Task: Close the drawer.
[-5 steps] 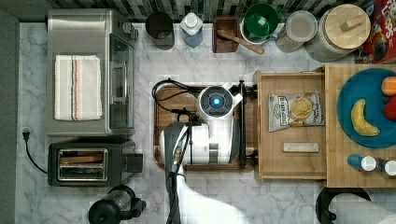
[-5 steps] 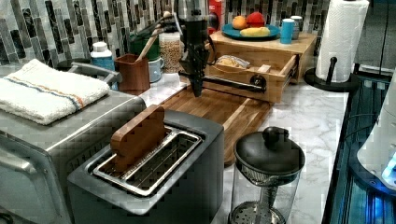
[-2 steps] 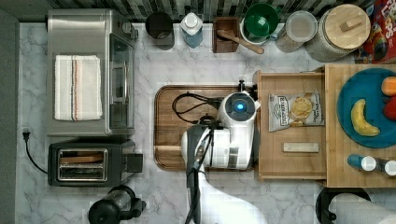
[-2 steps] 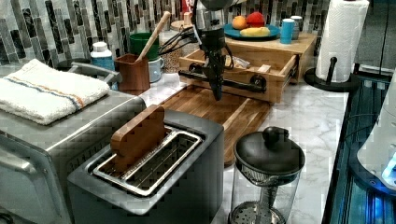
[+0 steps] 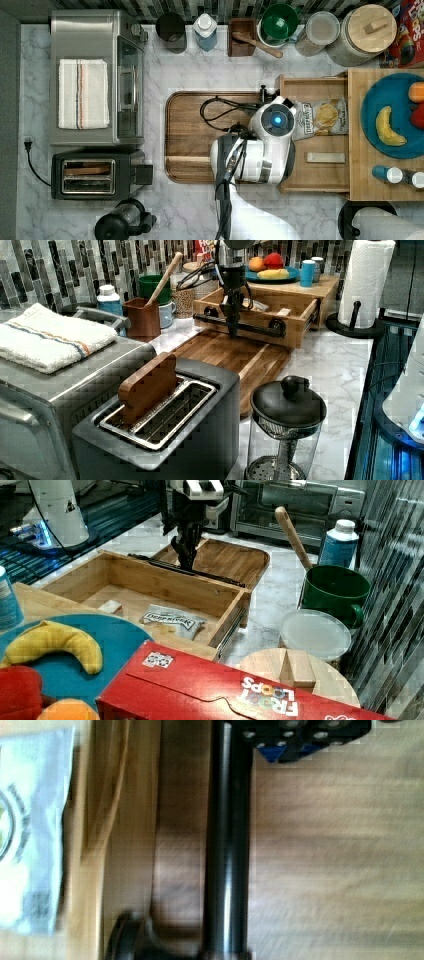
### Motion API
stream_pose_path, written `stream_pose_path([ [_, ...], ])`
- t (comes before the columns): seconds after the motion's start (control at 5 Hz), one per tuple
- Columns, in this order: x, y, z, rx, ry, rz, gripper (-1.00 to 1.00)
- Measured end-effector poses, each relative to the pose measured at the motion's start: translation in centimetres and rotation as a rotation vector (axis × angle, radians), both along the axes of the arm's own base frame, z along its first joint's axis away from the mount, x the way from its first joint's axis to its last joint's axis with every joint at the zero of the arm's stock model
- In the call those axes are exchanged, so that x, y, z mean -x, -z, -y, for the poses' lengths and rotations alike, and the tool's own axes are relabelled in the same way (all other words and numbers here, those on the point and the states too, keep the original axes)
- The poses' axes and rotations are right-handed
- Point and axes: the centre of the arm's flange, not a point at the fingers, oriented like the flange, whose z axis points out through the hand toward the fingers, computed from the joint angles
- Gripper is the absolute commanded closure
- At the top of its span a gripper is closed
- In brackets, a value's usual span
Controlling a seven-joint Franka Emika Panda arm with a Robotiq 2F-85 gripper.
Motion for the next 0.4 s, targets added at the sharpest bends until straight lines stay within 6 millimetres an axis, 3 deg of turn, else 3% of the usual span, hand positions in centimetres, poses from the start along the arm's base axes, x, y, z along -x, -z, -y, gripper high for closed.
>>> stream_pose_path([
  [0.4, -0.3, -0.9, 3.2, 0.020, -0.136, 0.071, 1.00],
])
